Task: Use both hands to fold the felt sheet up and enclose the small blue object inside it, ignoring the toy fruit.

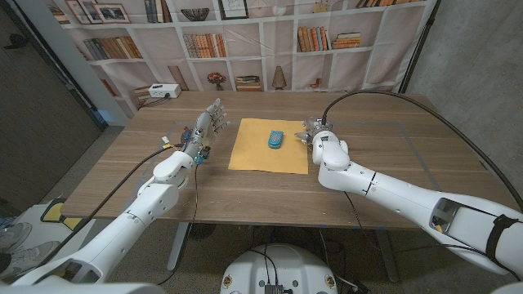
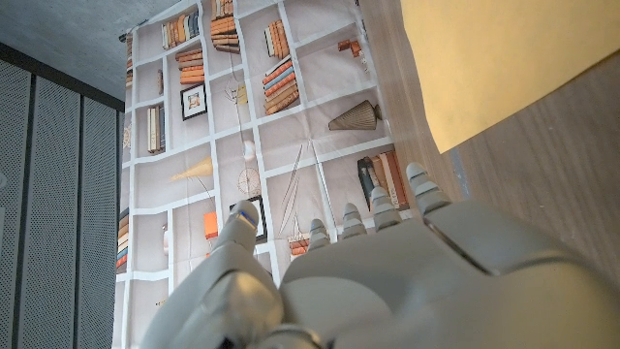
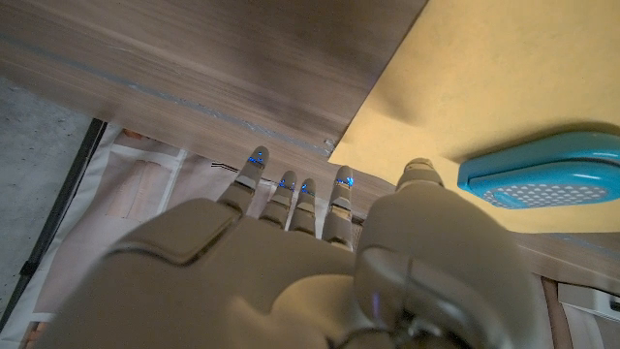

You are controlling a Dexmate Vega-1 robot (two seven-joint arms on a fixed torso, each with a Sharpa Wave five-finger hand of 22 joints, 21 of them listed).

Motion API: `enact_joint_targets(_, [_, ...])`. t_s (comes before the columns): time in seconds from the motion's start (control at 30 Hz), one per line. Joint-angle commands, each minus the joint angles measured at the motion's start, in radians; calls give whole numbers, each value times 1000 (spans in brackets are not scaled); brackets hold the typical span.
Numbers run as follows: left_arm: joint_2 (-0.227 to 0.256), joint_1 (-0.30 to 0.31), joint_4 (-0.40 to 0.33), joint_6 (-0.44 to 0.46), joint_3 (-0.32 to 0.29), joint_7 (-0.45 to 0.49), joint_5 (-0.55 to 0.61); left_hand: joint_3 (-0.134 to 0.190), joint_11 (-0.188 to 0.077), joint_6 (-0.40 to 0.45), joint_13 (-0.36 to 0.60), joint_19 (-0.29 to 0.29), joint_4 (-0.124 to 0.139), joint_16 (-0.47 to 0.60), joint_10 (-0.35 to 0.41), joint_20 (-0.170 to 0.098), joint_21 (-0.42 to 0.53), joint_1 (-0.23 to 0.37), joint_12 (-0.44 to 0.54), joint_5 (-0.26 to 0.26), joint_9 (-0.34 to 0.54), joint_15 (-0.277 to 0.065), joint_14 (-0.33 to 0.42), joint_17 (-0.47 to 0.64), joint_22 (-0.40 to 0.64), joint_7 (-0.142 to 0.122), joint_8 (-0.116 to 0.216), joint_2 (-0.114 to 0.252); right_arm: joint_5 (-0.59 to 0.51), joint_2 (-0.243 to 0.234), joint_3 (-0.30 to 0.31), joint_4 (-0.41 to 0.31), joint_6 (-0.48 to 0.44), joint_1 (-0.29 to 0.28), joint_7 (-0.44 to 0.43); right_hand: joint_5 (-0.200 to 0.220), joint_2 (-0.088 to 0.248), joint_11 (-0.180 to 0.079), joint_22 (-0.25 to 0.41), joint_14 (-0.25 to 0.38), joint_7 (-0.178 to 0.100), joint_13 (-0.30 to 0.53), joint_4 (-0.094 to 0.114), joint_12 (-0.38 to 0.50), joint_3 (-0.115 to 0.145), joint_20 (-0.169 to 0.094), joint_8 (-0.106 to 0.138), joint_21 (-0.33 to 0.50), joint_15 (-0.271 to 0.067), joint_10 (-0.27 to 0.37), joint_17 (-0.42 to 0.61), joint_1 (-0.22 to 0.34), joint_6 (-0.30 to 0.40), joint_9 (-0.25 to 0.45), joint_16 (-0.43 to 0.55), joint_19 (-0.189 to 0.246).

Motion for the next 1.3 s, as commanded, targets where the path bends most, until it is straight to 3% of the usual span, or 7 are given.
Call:
enact_joint_targets(0.03, [-4,-17,17,-1,3,-11,2,8,-4,-7,3,5,2,0,-6,5,6,-4,-1,5,1,2,3,2,3,-3,-1,3,21,-16,-117,-30,-135,56,17,-4,-6,1,3,12,-1,1,4,9,-14,11,12,-7,-2,19,-3,-16,43,2,6,-2])
enact_joint_targets(0.3, [-3,-20,17,2,3,-5,5,10,-3,-9,3,5,0,-1,-5,5,5,-1,0,5,1,2,3,2,3,-2,-1,4,70,-17,-154,-27,-141,72,-7,-3,-23,-2,3,5,-6,-1,4,5,-27,17,11,-19,2,12,-9,-31,57,3,4,-16])
enact_joint_targets(0.57, [-3,-18,15,-1,1,-2,6,13,-2,-10,3,4,-3,-1,-6,5,5,2,-1,4,2,3,4,2,2,-3,-1,5,50,3,-256,16,-177,116,-23,15,-41,-12,4,13,-23,-5,-38,11,-18,18,40,-29,-10,36,-26,20,148,6,5,-9])
enact_joint_targets(0.7, [-2,-17,14,1,0,-1,5,14,-3,-11,3,4,-4,-1,-7,5,5,4,-1,4,2,4,5,2,2,-3,-1,6,46,21,-281,46,-213,122,-53,32,-54,-18,4,9,-12,-9,-43,2,-30,18,-20,-40,-12,22,-32,13,23,4,7,-7])
enact_joint_targets(0.87, [-2,-16,15,-2,-1,-3,3,15,-2,-11,3,5,-5,-1,-6,5,5,5,0,4,2,3,6,2,2,-2,0,6,59,28,-325,63,-243,146,-63,39,-56,-11,5,9,-2,-9,-43,-2,-34,19,-31,-46,-13,9,-34,9,3,4,9,-5])
enact_joint_targets(1.07, [0,-16,14,-2,-1,-7,3,16,-3,-11,3,5,-7,-1,-6,5,5,6,0,4,2,4,6,2,2,-3,0,5,53,29,-315,77,-203,109,-186,96,21,-54,4,114,-36,-19,-168,46,65,-25,88,-39,-69,160,-58,225,343,13,42,103])
enact_joint_targets(1.3, [8,-8,1,3,-5,0,3,16,-2,-17,3,5,-8,-2,-9,6,5,7,-1,3,2,3,6,2,2,-4,-1,4,51,26,-236,77,-150,29,-345,88,66,-117,4,265,-18,-26,-206,94,150,-75,201,-21,-145,354,-63,328,578,20,87,205])
